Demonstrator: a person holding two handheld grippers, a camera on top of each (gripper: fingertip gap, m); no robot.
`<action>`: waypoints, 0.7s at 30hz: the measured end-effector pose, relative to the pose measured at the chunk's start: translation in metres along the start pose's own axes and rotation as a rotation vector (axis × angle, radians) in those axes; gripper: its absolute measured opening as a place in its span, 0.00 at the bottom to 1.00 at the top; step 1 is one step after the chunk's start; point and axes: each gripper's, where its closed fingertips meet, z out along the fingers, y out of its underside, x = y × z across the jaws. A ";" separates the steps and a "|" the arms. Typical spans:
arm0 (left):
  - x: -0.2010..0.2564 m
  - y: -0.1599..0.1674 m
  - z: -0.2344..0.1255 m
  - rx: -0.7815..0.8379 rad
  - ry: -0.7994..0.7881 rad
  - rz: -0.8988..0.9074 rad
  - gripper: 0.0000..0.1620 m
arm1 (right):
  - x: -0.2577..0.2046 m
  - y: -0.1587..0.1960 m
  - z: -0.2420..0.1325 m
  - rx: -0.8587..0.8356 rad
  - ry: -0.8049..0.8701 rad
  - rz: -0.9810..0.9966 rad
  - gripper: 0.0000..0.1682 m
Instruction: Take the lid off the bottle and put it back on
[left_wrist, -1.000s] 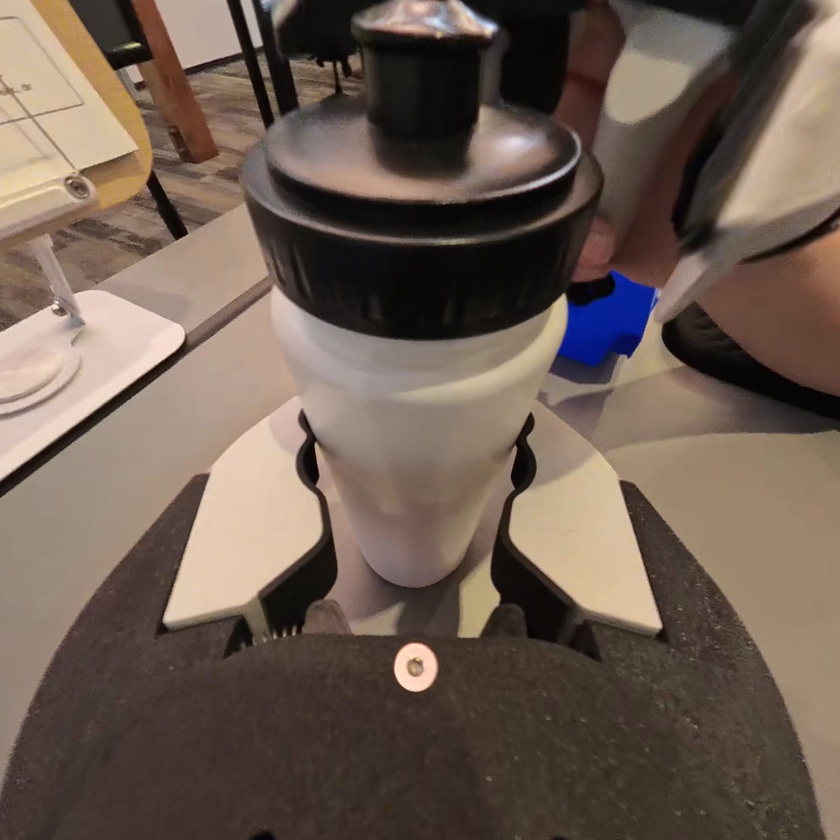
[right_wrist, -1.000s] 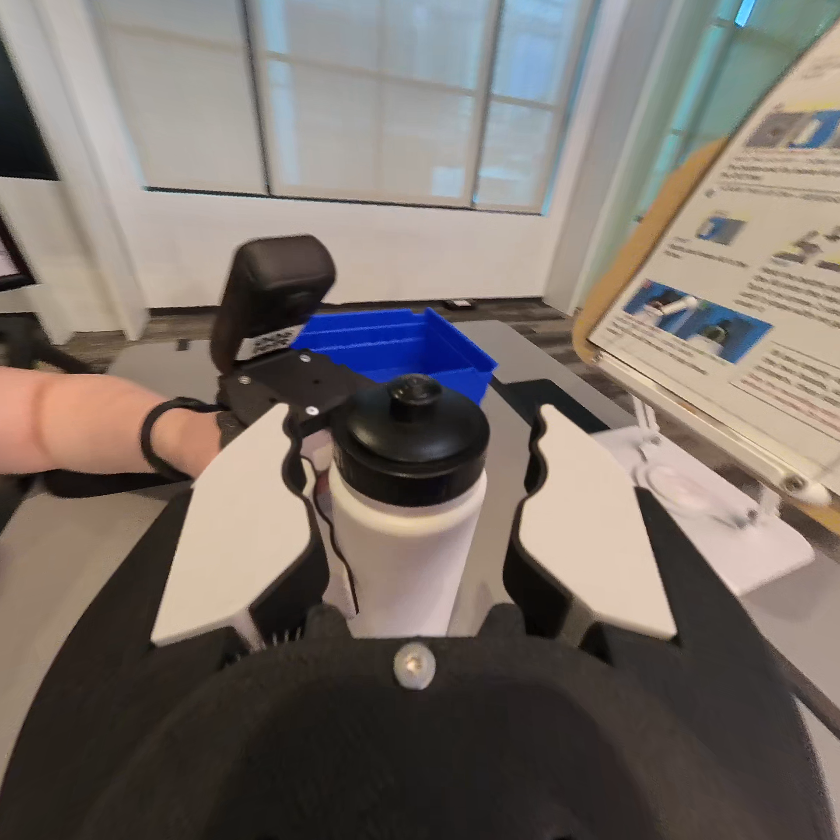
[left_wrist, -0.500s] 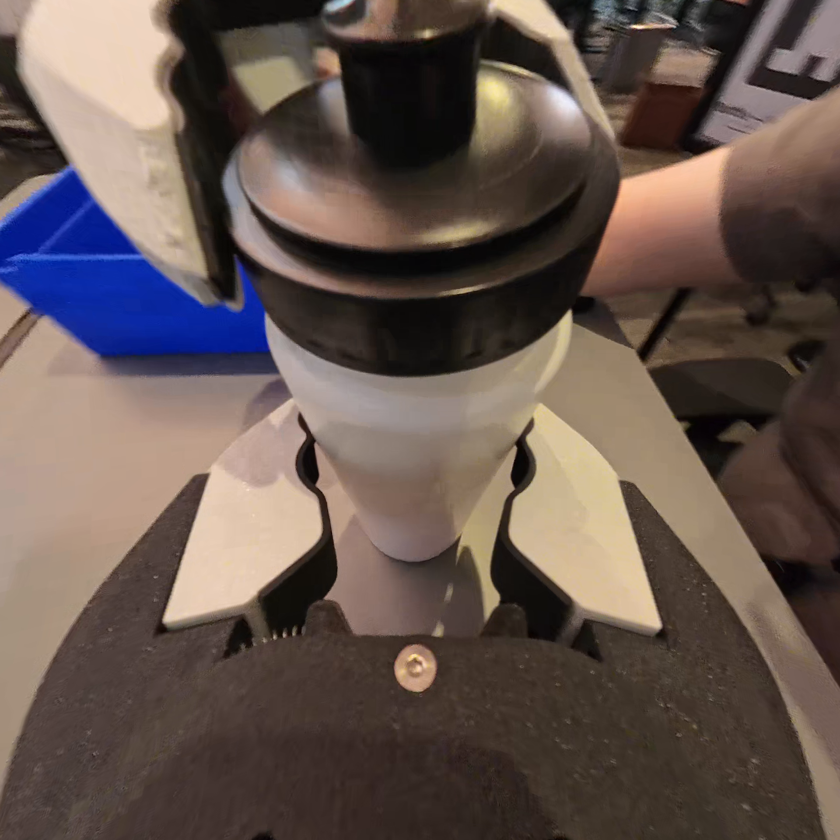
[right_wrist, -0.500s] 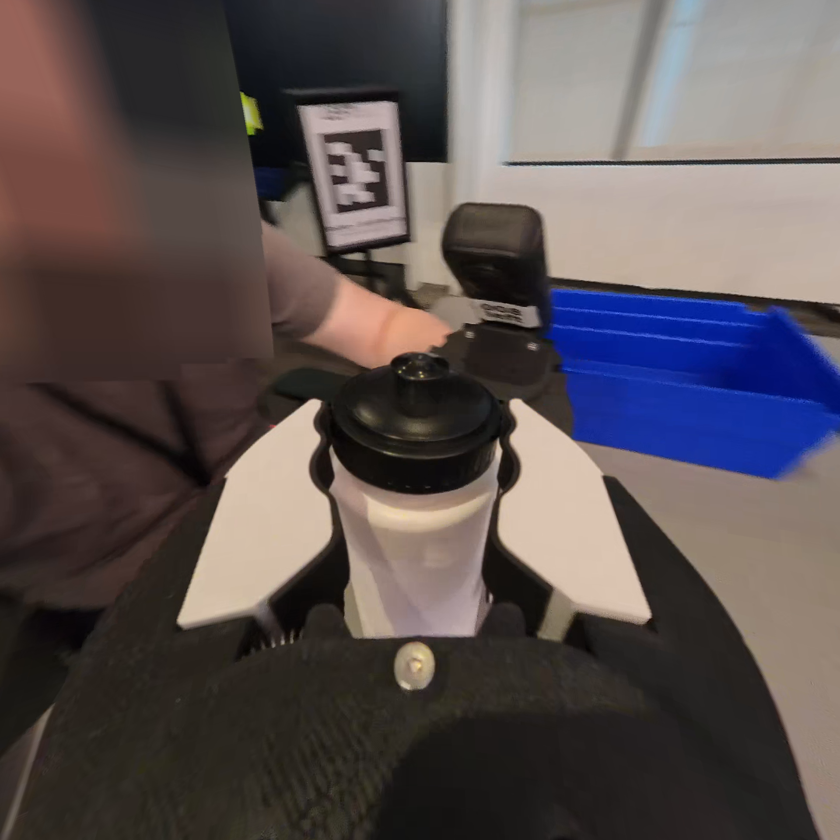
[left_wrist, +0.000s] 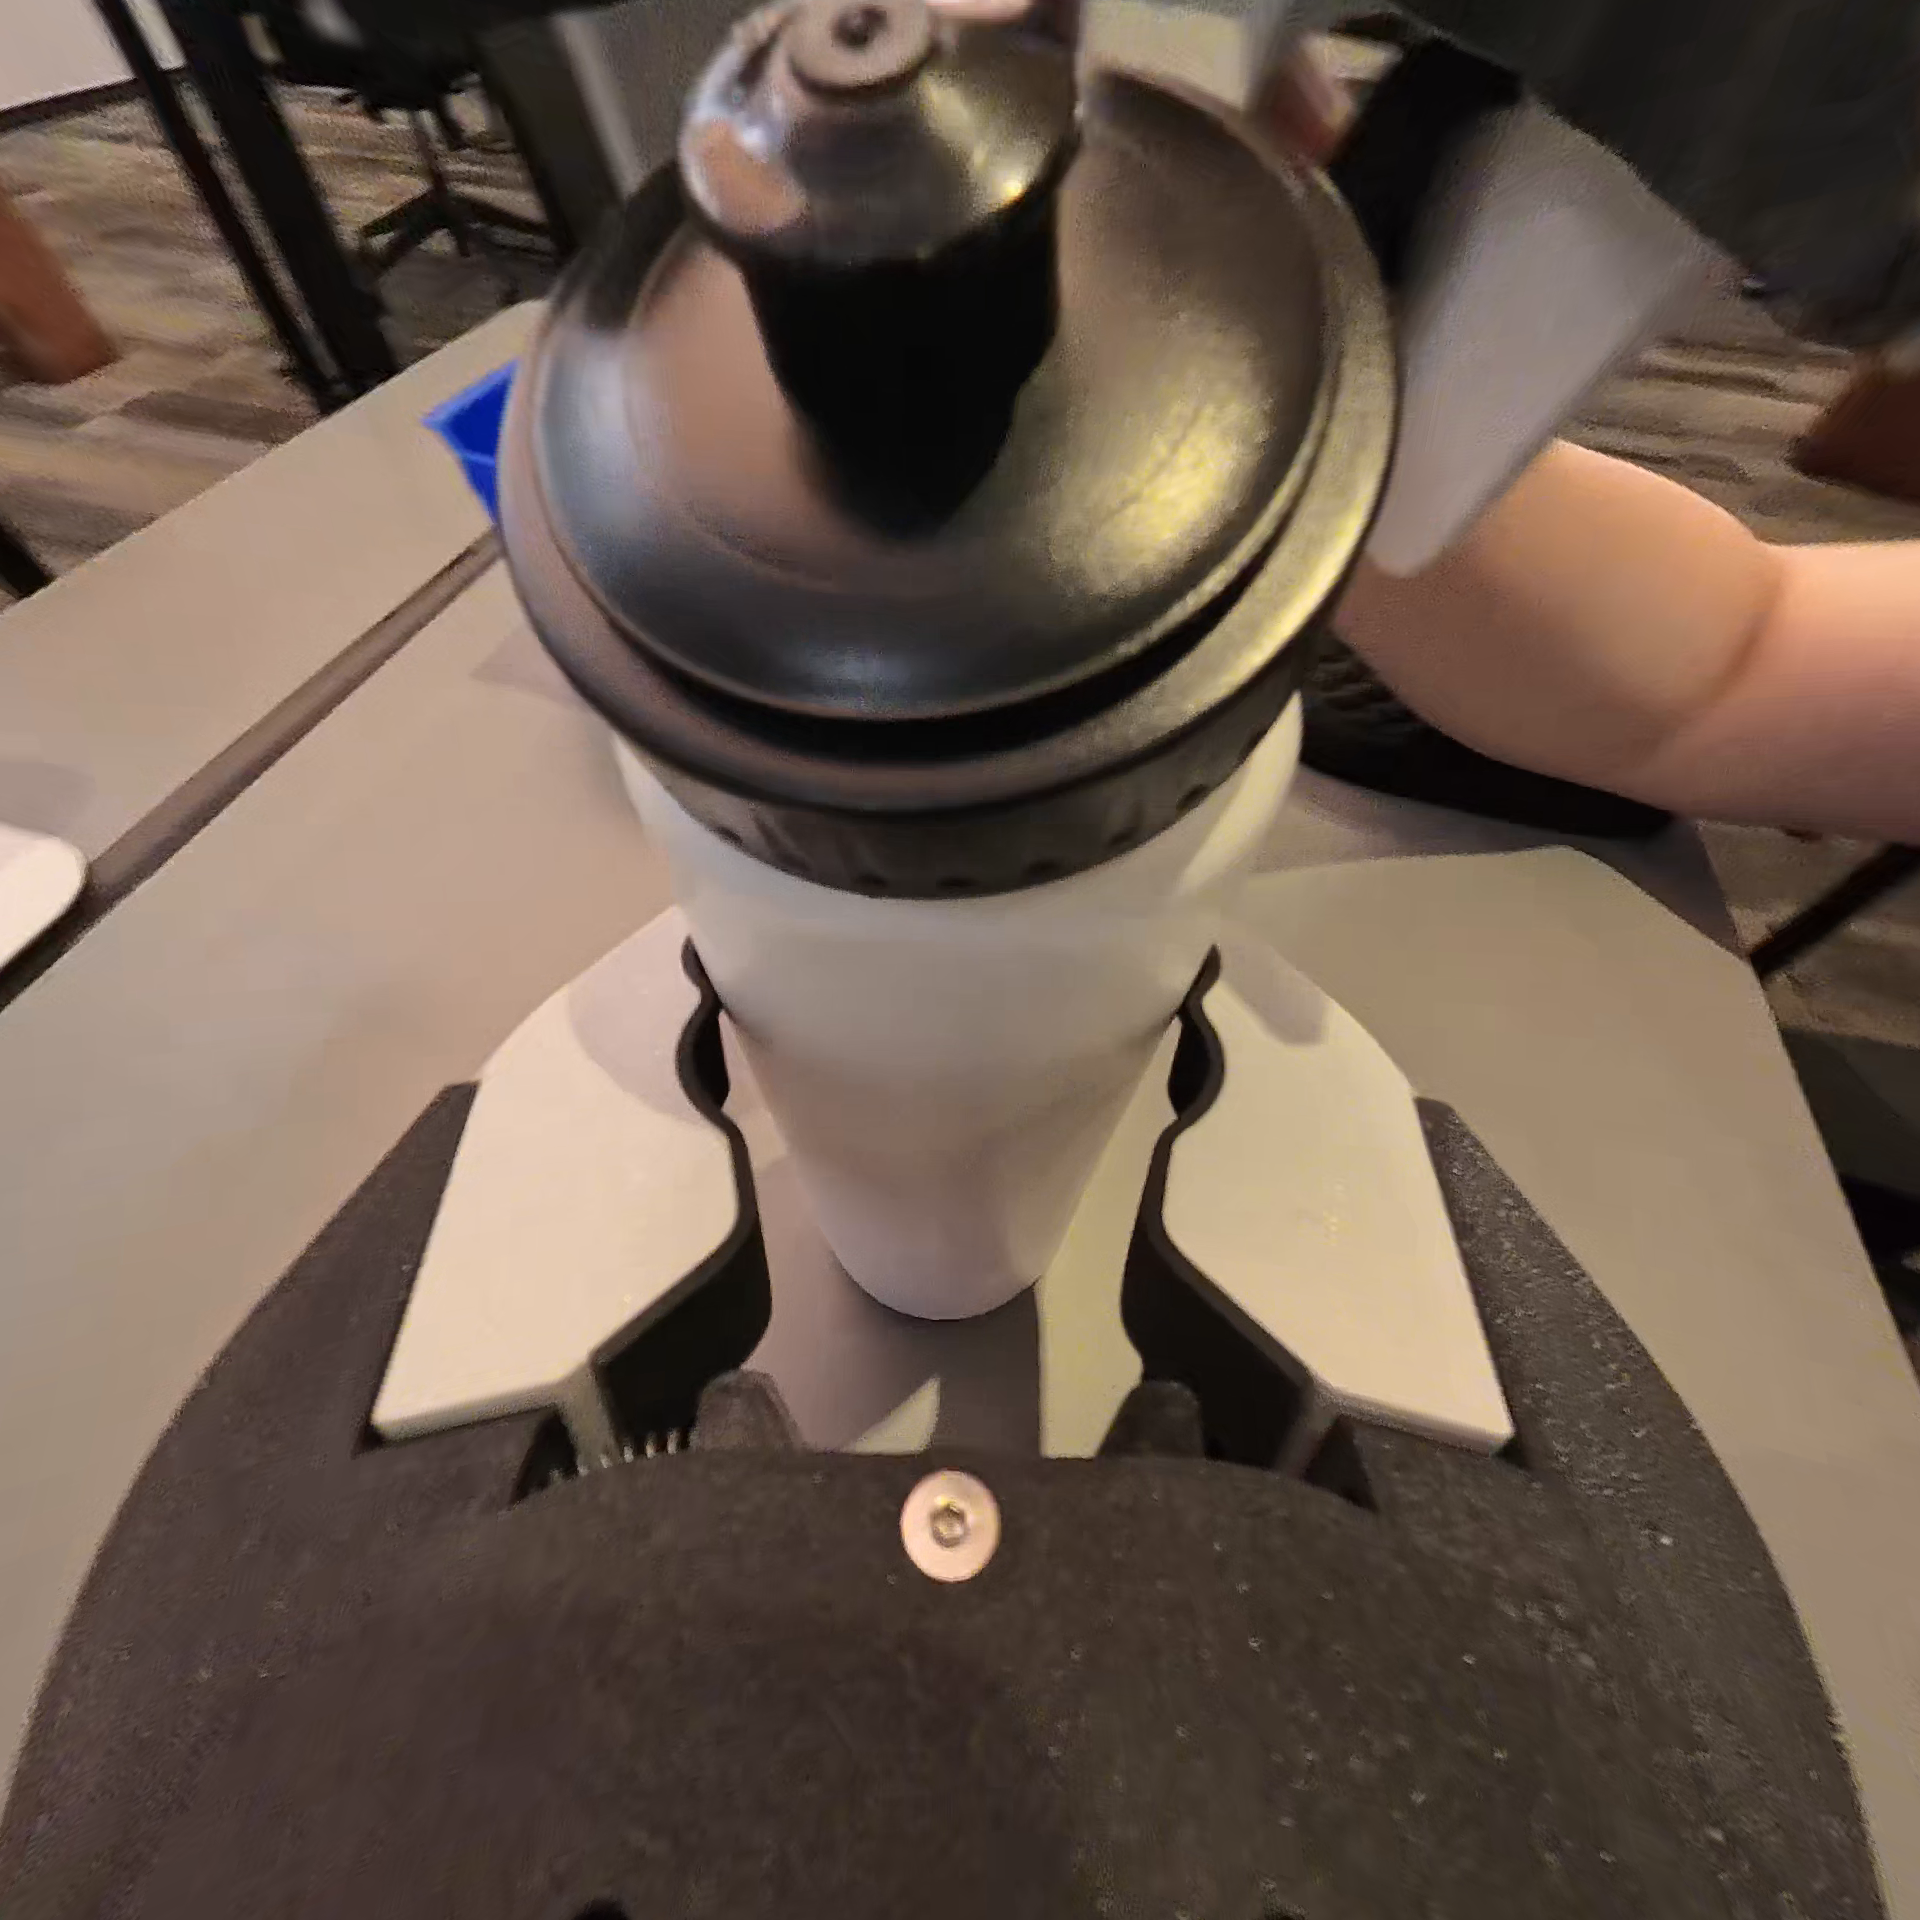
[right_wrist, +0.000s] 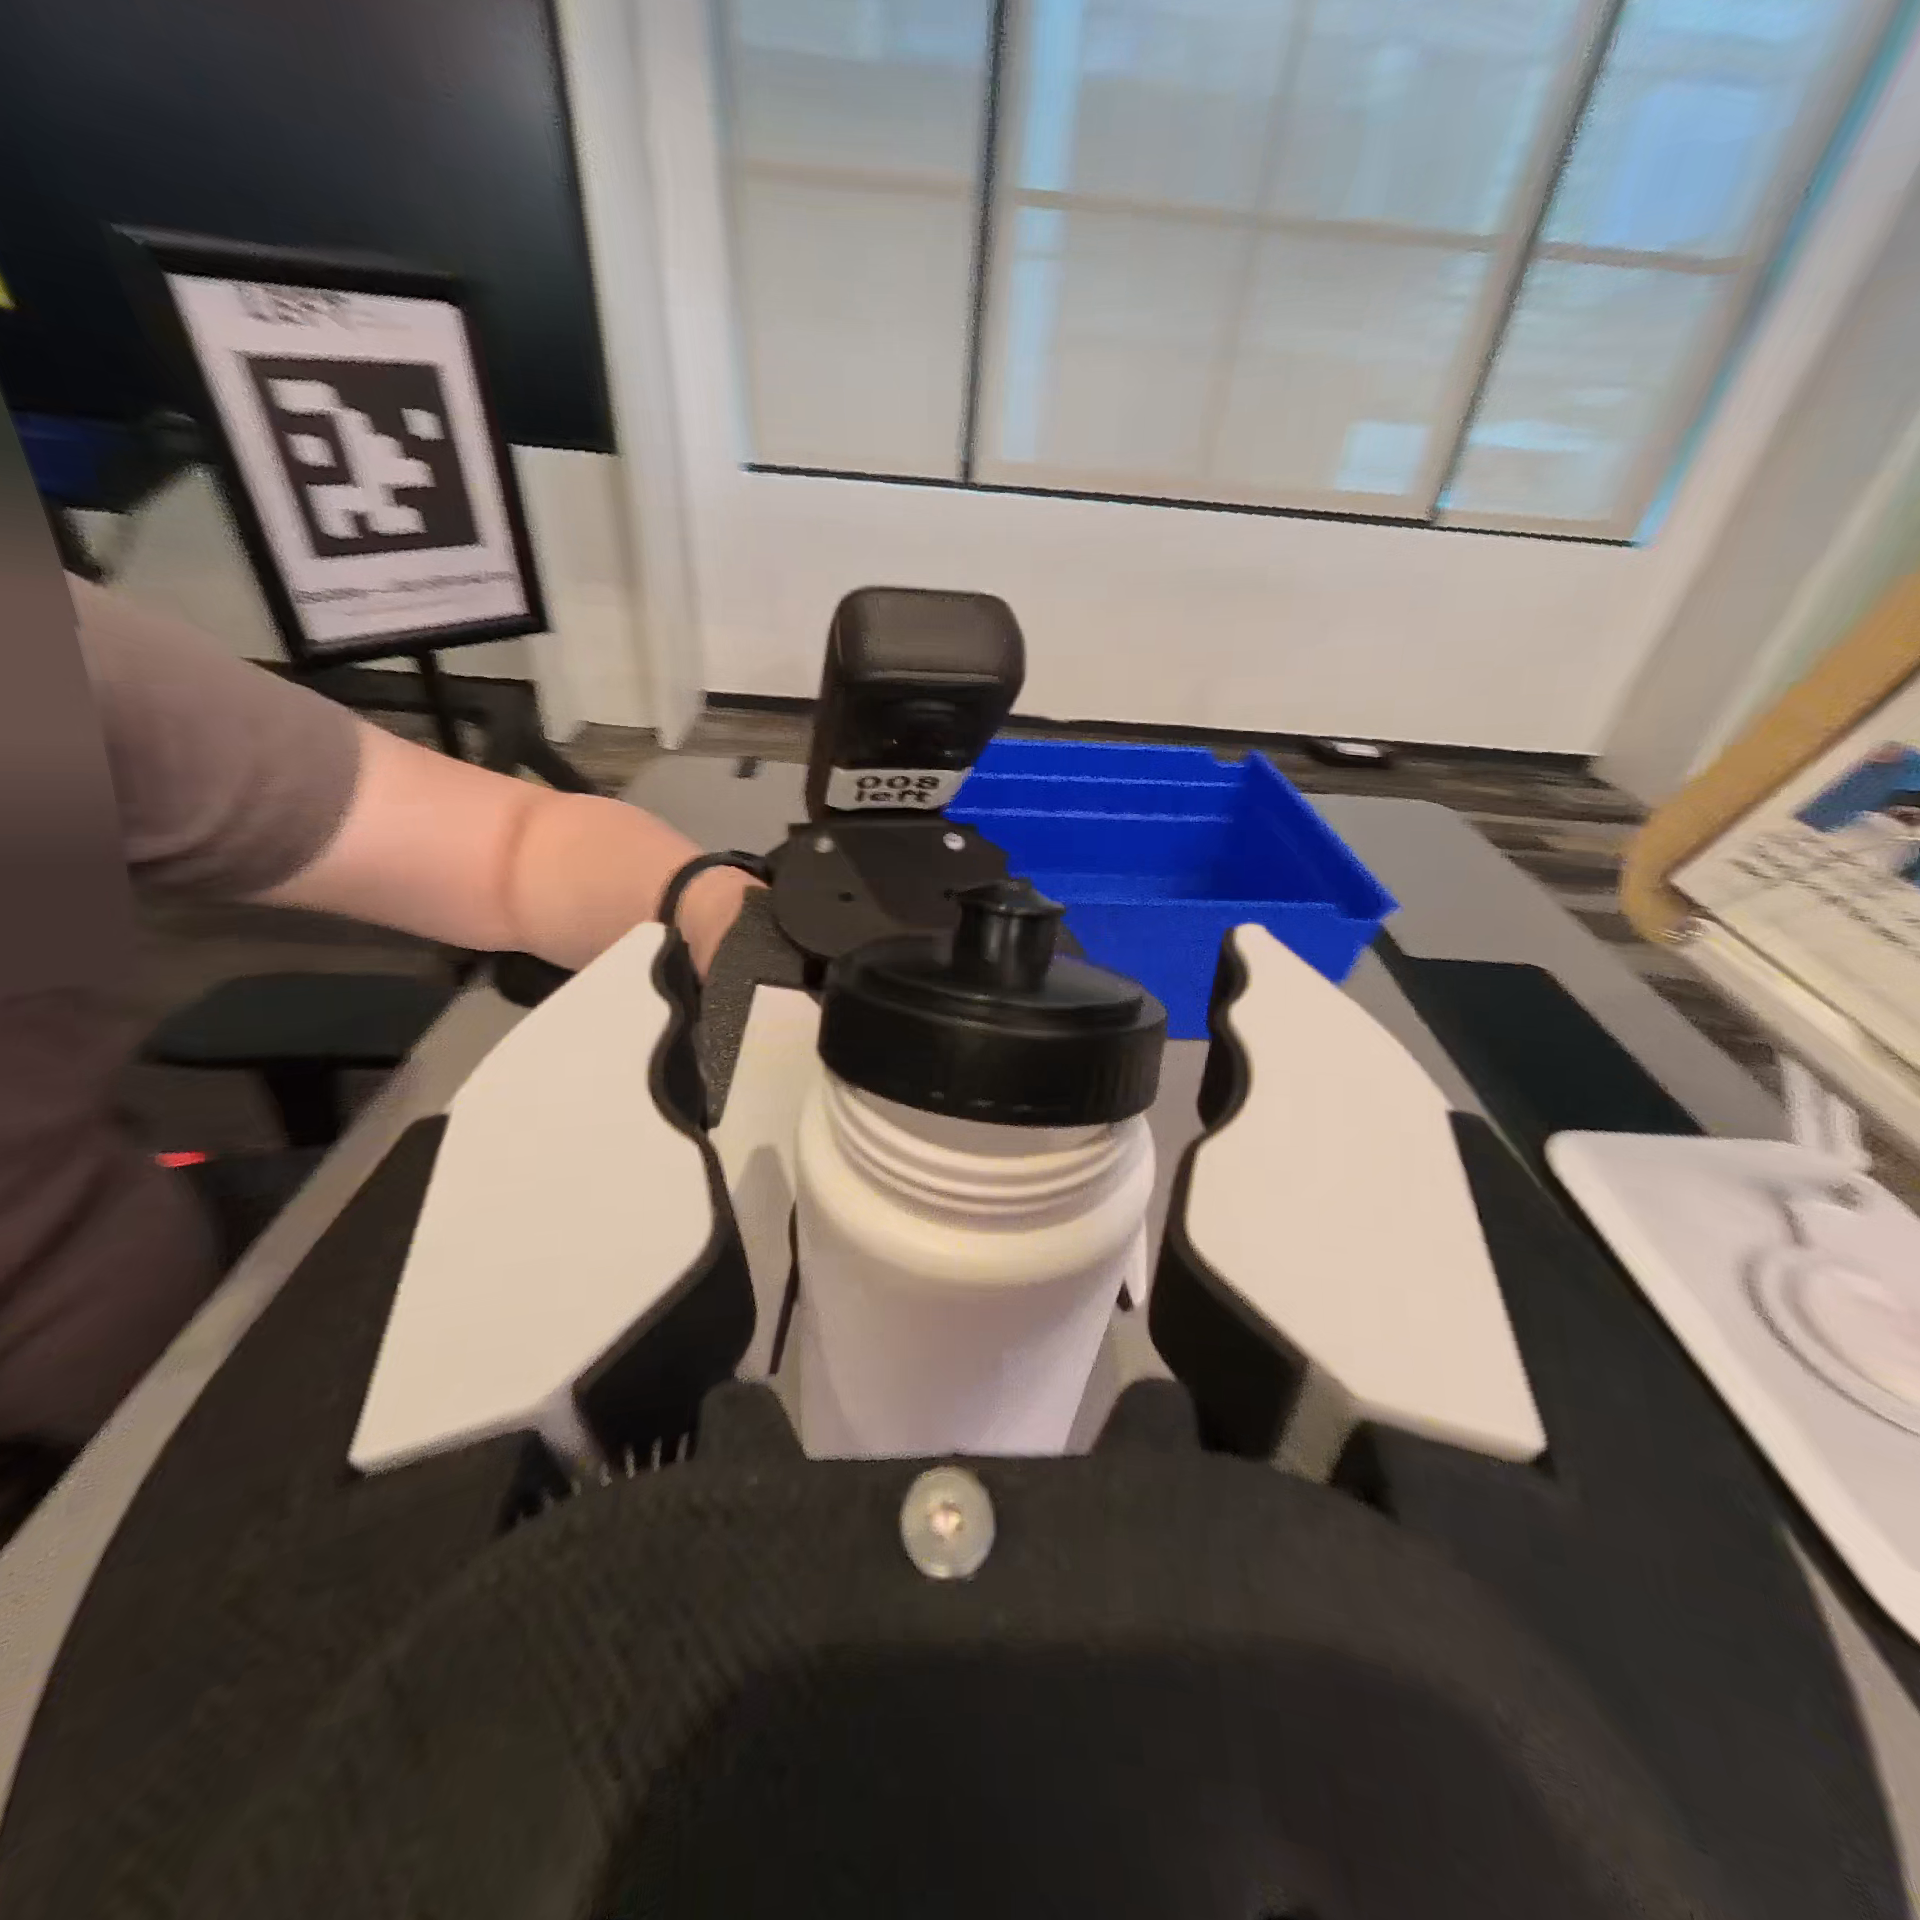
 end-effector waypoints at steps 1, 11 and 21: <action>-0.006 0.000 -0.002 0.003 -0.024 -0.020 0.52 | 0.003 0.003 0.004 -0.026 0.040 -0.004 0.57; -0.014 0.001 -0.003 -0.013 -0.084 -0.029 0.52 | 0.005 0.012 0.019 -0.117 0.137 0.050 0.55; -0.014 0.002 -0.003 -0.022 -0.098 -0.026 0.52 | 0.010 0.016 0.015 -0.215 0.218 -0.108 0.40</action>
